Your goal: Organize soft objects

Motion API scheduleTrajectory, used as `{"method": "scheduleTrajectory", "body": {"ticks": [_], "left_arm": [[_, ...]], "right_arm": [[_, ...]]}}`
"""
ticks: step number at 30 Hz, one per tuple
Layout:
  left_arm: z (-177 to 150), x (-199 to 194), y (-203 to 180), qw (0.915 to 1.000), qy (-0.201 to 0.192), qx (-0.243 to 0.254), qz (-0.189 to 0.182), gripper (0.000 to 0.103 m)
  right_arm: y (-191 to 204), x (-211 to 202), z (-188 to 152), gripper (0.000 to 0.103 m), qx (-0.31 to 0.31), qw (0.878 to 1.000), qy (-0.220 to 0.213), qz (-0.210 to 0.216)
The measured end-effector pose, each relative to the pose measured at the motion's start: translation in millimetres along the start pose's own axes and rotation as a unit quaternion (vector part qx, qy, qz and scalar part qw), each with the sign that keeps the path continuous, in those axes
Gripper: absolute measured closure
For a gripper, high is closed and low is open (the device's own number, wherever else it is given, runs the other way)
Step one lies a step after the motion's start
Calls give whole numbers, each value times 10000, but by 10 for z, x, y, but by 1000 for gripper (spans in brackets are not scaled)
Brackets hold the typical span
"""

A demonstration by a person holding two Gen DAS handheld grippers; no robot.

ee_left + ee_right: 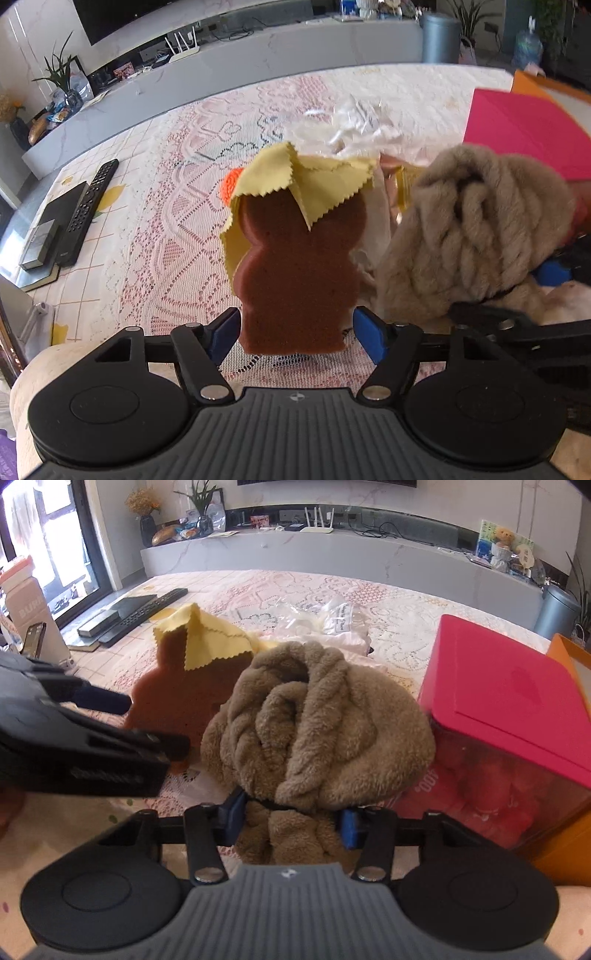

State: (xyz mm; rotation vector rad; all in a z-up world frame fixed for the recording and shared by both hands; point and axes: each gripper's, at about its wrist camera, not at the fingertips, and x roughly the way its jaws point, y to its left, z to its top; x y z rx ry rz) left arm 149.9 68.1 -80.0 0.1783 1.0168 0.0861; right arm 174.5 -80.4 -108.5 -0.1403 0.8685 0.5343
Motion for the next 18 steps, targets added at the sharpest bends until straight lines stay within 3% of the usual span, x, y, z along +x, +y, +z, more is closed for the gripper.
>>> {"method": "scheduleTrajectory", "body": {"ticks": [4, 9, 10, 14, 18], "left_arm": [[13, 117, -90, 9994, 164, 161, 261, 21], [3, 86, 5, 9996, 67, -161, 232, 36], [-7, 49, 15, 9996, 5, -195, 203, 37], [-35, -160, 73, 9986, -202, -384, -287, 40], [-90, -325, 184, 9900, 5, -887, -1099, 41]], "right_arm": [[-32, -23, -30, 52, 175, 9998, 14, 29], [-5, -88, 3, 52, 142, 9998, -160, 15], [-21, -113, -6, 56, 159, 9997, -191, 31], [-46, -215, 3, 62, 253, 9994, -240, 83], [-82, -414, -2, 63, 350, 9987, -363, 24]]}}
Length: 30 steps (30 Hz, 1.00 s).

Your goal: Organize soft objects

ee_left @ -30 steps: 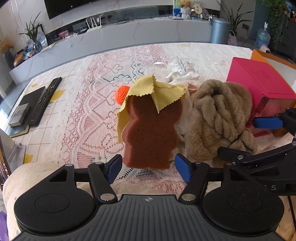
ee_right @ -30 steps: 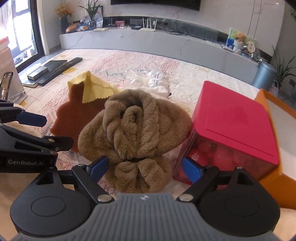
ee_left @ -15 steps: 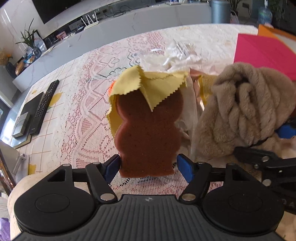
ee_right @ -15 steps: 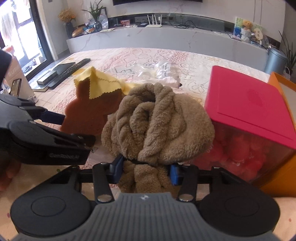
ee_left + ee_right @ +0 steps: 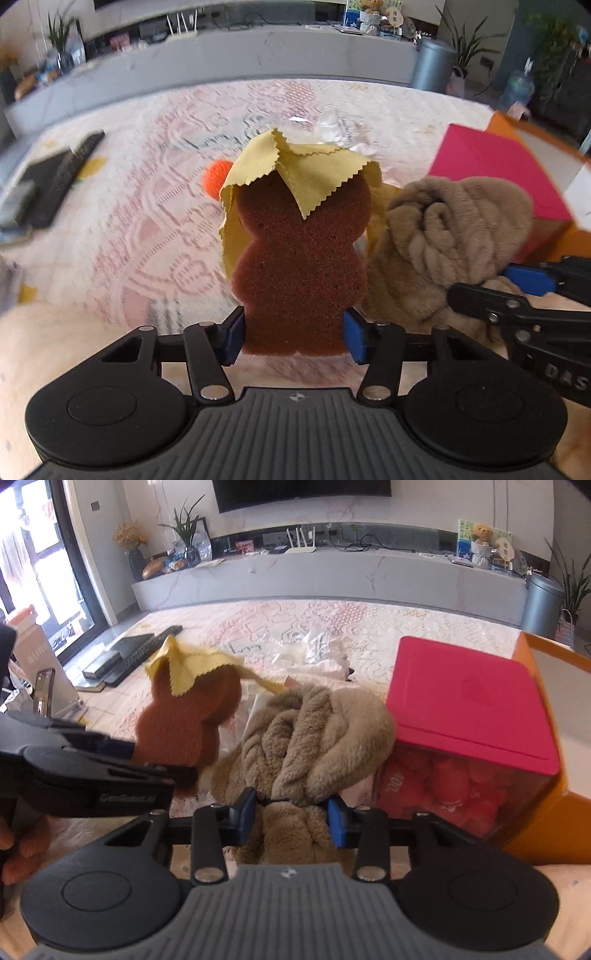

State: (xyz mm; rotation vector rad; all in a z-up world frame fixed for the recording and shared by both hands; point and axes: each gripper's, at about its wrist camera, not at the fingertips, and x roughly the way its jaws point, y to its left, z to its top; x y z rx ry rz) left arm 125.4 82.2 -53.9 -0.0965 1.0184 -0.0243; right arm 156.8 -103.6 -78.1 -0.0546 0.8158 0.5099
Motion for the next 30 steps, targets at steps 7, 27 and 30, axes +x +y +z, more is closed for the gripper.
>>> {"method": "scheduleTrajectory", "body": {"ticks": [7, 27, 30], "left_arm": [[-181, -204, 48, 9971, 311, -435, -540, 42], [-63, -100, -654, 9217, 1460, 3595, 47, 44], [-82, 38, -656, 9362, 1243, 3289, -2, 42]], "right_arm": [[-9, -385, -69, 70, 51, 9991, -381, -175], [-164, -503, -233, 78, 360, 9989, -171, -261], [-221, -561, -259, 70, 375, 9983, -303, -322]]}}
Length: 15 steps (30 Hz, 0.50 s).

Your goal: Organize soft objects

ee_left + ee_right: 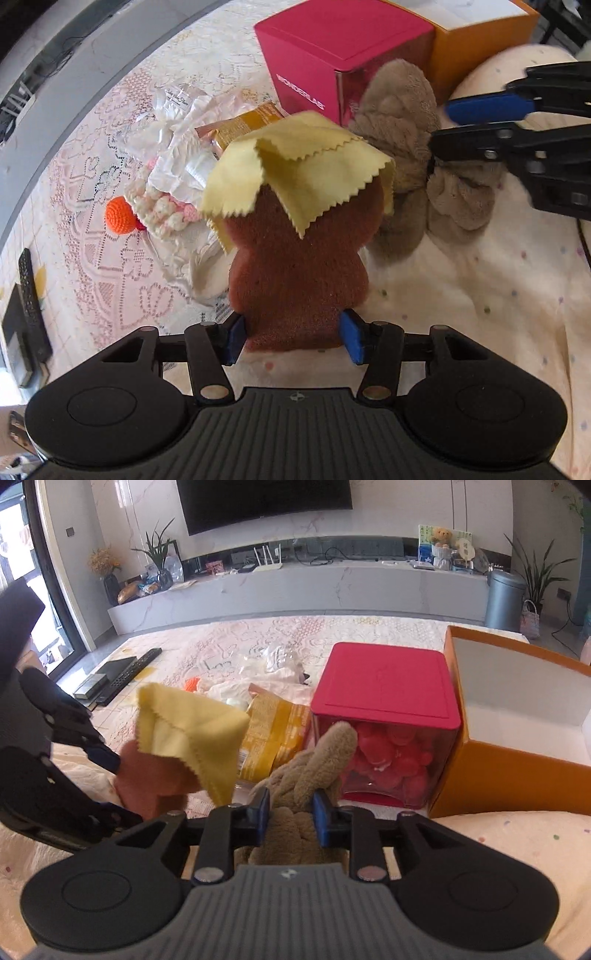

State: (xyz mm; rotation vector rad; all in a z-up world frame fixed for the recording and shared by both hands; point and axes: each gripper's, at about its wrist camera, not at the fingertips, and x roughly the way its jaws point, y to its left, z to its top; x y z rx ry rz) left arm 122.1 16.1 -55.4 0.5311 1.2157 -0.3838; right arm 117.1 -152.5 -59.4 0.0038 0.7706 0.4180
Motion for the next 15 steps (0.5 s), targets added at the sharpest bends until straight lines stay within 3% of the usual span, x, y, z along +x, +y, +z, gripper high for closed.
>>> {"method": "scheduleTrajectory", "body": {"ticks": [2, 5, 10, 15], "left_arm": [[-25, 85, 19, 9994, -170, -295, 3, 41], [-86, 152, 65, 9960, -418, -784, -23, 40], [-257, 167, 120, 9825, -871, -1646, -107, 42], [-373, 90, 73, 9794, -1057, -1719, -69, 44]], "right_arm": [[-39, -73, 23, 57, -20, 9997, -171, -156], [-69, -178, 54, 56, -151, 9989, -378, -244], [34, -163, 138, 56, -229, 9981, -532, 207], [325, 92, 332, 56, -709, 9937, -543, 670]]}}
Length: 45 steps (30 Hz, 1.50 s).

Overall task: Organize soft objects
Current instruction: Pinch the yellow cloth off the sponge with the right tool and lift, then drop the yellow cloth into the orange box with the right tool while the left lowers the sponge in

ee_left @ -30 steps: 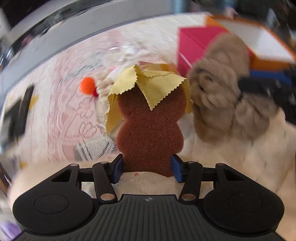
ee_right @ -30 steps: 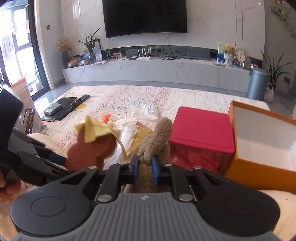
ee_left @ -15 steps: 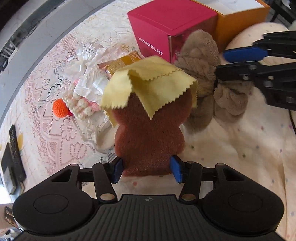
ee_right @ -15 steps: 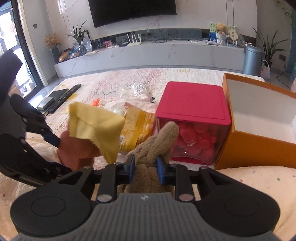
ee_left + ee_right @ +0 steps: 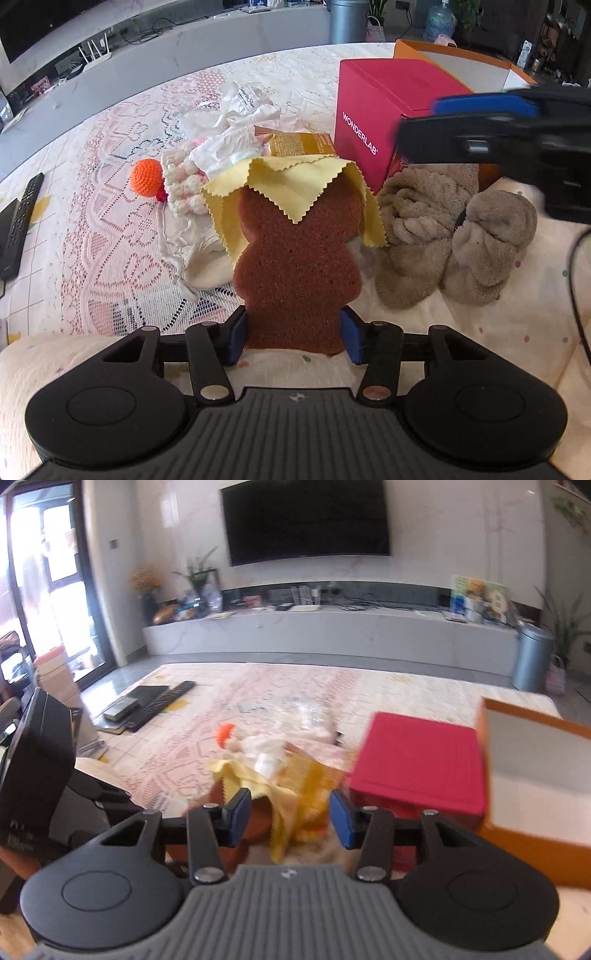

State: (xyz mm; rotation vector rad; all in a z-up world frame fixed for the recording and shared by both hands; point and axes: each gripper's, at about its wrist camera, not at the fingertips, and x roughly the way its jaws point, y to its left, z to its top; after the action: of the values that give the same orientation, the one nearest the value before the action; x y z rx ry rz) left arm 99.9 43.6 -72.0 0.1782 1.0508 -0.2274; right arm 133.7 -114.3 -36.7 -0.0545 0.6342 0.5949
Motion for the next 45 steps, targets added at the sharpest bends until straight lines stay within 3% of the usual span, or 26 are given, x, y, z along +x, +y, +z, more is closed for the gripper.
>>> {"method": "scheduleTrajectory", "body": {"ticks": [6, 8, 12, 13, 14, 18, 23, 34, 38, 45], "left_arm": [[-53, -78, 16, 9998, -187, -72, -52, 46], [-83, -129, 20, 9996, -243, -130, -117, 47], [-107, -158, 32, 9993, -293, -160, -196, 47], [-112, -163, 30, 9992, -309, -169, -202, 47], [-114, -169, 33, 9991, -323, -182, -205, 47], [-130, -238, 49, 9986, -405, -277, -198, 47], [-141, -355, 92, 9967, -526, -609, -124, 47], [-82, -858, 113, 9838, -1152, -1371, 103, 47], [27, -1006, 0, 9819, -1323, -1355, -70, 47], [360, -1096, -349, 9802, -1502, -1090, -694, 47]], "right_arm": [[155, 499, 127, 53, -184, 9986, 346, 358], [153, 577, 140, 57, -158, 9980, 444, 419], [133, 626, 150, 78, -90, 9977, 532, 409], [126, 630, 159, 95, -63, 9977, 541, 409], [119, 631, 164, 103, -26, 9975, 554, 433], [140, 540, 183, 103, -116, 9987, 381, 330], [121, 219, 321, 103, -132, 9997, -191, 28], [-130, -576, 588, 103, -31, 9923, -1070, -624], [-297, -827, 556, 103, 63, 9892, -1165, -883], [-673, -1223, 442, 103, 347, 9816, -1248, -1403]]}}
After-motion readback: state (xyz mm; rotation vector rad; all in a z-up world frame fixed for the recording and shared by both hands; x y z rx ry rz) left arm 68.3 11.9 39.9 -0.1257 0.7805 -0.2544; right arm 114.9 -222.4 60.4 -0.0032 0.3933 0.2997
